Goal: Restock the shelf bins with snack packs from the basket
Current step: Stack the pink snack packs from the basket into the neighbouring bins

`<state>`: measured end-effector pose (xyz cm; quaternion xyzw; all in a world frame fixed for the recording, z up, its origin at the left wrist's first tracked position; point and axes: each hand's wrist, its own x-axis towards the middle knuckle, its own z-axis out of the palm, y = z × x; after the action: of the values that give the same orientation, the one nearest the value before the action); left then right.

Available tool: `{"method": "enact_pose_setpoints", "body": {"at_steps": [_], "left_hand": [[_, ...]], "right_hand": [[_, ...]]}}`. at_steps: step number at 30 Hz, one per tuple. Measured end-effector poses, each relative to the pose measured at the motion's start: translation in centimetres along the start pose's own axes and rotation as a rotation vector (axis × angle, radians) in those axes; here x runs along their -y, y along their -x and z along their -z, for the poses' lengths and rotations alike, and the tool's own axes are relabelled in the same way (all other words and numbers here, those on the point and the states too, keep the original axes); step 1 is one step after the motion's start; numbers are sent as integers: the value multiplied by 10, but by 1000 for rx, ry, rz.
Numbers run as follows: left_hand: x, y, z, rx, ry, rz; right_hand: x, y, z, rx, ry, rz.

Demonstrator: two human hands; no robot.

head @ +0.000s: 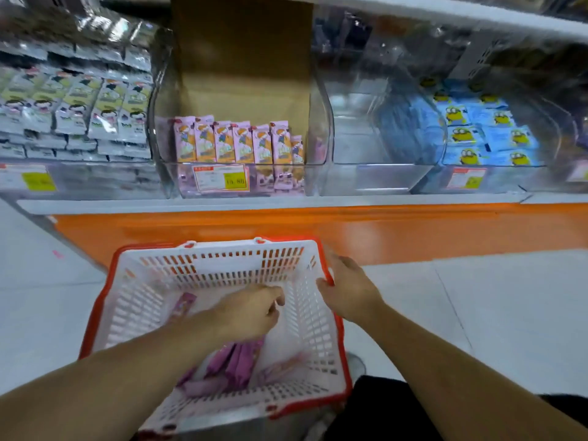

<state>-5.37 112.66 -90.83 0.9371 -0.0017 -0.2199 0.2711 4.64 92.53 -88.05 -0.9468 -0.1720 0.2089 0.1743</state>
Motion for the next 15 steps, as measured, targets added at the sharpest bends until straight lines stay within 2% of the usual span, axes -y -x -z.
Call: {"method": "enact_pose_setpoints", "body": {"at_steps": [2, 5, 9, 15], "left_hand": [[13, -3, -25, 124, -92, 38], [22, -11, -53, 216, -129, 57], [22, -31, -81, 230, 3, 108], [20, -45, -119, 336, 151, 129]], "right_hand": [[-11, -1, -22, 45, -78, -38], [-17, -2, -44, 4, -177, -40], [-20, -3, -59, -96, -205, -22], [-25, -8, -65, -105, -157, -41]]}}
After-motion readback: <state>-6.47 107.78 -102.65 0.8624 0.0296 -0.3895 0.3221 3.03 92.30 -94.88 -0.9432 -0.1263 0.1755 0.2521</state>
